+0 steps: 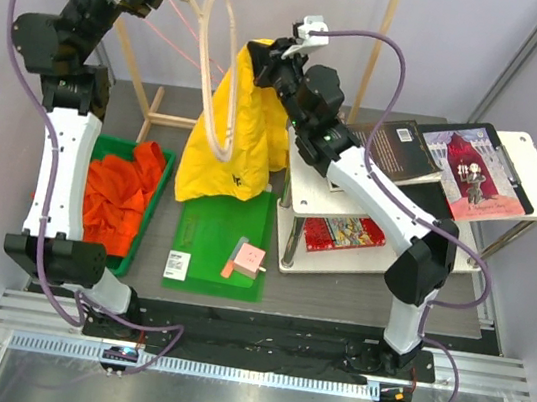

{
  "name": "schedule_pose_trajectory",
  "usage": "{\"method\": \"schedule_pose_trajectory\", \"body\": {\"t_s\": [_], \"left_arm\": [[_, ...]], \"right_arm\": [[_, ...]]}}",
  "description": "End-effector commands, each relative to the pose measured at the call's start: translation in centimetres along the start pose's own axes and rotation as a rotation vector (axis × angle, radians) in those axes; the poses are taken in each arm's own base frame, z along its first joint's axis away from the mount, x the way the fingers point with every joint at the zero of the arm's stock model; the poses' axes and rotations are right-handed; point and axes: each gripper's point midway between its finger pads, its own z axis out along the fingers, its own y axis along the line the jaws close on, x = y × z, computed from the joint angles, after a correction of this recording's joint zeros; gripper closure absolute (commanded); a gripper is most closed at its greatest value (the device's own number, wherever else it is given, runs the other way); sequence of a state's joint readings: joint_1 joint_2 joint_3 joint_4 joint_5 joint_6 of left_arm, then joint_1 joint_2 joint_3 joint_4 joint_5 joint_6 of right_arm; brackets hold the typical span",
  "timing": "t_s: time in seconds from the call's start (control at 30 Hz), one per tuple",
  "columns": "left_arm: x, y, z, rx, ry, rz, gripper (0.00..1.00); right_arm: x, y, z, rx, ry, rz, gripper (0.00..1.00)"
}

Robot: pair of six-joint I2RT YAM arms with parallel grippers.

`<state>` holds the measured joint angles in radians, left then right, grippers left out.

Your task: Remove the shorts from the hanger

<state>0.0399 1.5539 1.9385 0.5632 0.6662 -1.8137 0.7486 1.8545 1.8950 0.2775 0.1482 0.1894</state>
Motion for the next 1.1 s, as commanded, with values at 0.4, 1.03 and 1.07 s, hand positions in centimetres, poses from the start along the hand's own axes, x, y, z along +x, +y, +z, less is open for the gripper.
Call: {"method": "schedule_pose_trajectory", "body": {"t_s": [0.4, 1.03, 1.07], "left_arm": [[5.2, -3.7, -2.7, 0.016, 0.192, 0.242, 1.00], [5.8, -3.3, -3.8, -0.013, 0.175, 0.212, 0.99], [5.8, -3.3, -3.8, -0.012, 0.177, 0.213, 1.00]], "right_arm": [[1.0, -6.0, 2.1, 0.381, -0.012, -0.302, 0.99], [1.0, -11.0, 2.8, 0.586, 0.023, -0.350, 0.94], [1.5, -11.2, 2.9, 0.593, 0.036, -0.358, 0.86]]}}
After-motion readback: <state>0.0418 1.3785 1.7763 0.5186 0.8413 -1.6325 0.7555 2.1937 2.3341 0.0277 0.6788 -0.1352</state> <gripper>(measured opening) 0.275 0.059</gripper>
